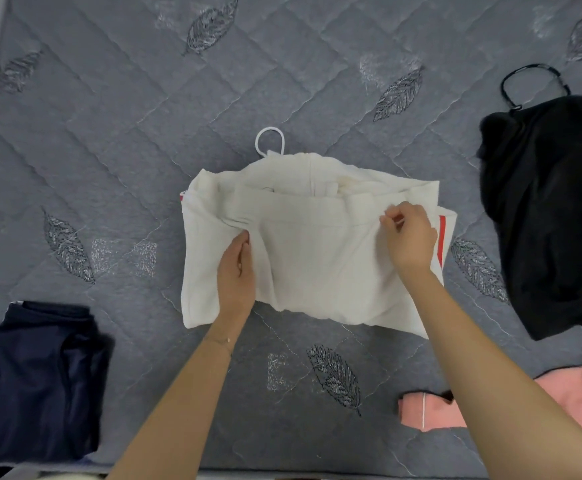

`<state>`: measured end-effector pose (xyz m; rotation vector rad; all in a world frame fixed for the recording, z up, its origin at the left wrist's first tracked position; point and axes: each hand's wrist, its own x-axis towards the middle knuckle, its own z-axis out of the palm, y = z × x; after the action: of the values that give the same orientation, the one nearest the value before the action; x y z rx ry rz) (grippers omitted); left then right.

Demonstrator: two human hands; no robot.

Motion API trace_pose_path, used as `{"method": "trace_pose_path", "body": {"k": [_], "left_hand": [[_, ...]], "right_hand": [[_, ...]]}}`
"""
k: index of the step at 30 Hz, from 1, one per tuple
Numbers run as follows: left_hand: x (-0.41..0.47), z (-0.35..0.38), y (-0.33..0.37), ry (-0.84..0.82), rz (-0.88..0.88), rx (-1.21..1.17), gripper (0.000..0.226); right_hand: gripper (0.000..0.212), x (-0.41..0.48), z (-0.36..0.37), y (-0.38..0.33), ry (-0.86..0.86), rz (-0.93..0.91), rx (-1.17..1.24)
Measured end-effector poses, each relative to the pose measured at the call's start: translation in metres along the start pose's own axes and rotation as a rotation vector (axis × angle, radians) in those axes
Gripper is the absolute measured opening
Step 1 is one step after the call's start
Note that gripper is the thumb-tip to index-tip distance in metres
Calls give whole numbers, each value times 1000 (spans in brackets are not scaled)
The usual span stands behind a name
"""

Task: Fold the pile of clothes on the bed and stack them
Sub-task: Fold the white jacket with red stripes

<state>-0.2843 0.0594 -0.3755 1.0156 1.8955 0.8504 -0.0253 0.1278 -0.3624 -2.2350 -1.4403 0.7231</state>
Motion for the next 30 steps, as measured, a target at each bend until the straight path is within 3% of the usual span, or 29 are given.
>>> {"method": "trace_pose_path", "body": {"k": [5, 7, 11, 13, 15, 17, 20, 22, 25, 28, 30], "left_hand": [[16, -2, -11, -69, 186, 456, 46], [18, -1, -15, -124, 204, 625, 52], [14, 7, -3, 109, 104, 475, 46], [10, 16, 8, 164, 218, 469, 45], [7, 30, 14, 34, 428, 581, 50], [8, 45, 15, -165, 544, 749, 59], [17, 61, 4, -379, 392, 953, 72], [25, 67, -4, -420, 300, 994, 75], [29, 71, -4, -427, 275, 1015, 74], [16, 68, 5, -332, 322, 865, 62], [3, 61, 13, -231, 360, 624, 54]], "right_hand": [[11, 15, -17, 10, 383, 208, 149], [16, 22, -22, 18, 435, 326, 166], [28, 20, -13, 32, 183, 334, 1], [61, 13, -8, 40, 96, 384, 19], [92, 9, -6, 48, 61, 506, 174], [102, 7, -3, 59, 40, 596, 339], [92, 7, -1, 73, 24, 711, 394], [85, 6, -4, 80, -21, 800, 470], [67, 0, -10, 80, -133, 747, 590], [42, -15, -17, 68, -301, 654, 766], [42, -21, -25, 55, -375, 586, 829]]}}
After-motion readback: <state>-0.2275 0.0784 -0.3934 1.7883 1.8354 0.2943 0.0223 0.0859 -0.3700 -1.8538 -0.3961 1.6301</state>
